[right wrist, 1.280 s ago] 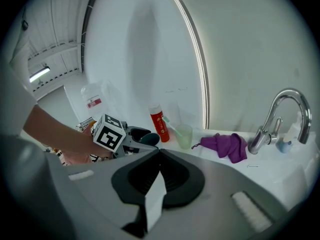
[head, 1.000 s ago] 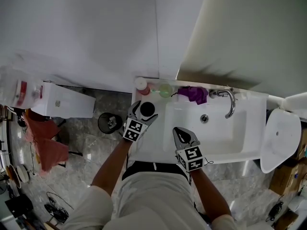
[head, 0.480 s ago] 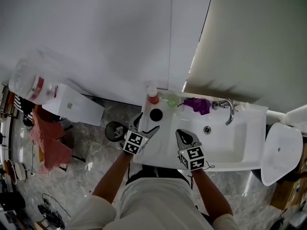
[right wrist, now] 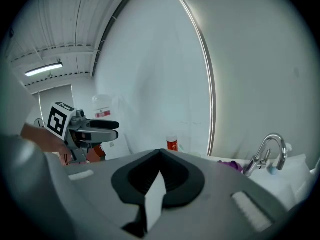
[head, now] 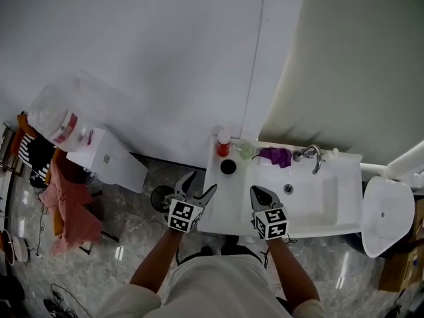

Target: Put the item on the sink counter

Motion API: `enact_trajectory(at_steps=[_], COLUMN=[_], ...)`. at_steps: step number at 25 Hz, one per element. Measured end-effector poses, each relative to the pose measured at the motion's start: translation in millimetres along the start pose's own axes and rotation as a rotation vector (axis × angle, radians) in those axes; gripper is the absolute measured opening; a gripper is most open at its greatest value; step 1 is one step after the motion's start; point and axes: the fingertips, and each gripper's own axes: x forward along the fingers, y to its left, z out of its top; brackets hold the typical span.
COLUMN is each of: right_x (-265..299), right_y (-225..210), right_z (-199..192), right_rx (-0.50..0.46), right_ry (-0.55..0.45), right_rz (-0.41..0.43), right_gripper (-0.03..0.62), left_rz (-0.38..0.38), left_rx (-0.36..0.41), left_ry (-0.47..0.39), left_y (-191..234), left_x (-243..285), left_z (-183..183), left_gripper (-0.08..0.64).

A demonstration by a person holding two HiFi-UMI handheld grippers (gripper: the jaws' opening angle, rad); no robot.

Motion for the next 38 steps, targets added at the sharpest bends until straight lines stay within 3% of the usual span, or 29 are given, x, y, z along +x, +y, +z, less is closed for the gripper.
enact_trajectory(at_steps=[9, 21, 38], right_x=[-42, -89, -109], right_y=[51, 82, 53], right_z=[13, 19, 33], right_rx=[0.0, -0.017, -0.048], right_ry=[-0.065, -0.114, -0.128], right_rz=[-0.059, -0.094, -0.022], right_gripper=[0.011, 0.011, 0.011], left_rz=[-0.015, -0.052, -0.03], left_rx=[-0.016, -0.025, -0.044], left_ry=[0.006, -0.026, -0.035], left_y=[0, -23, -58], left_x=[-75, -124, -120], left_z=[3, 9, 34], left_gripper=[0.159, 0.02, 0.008])
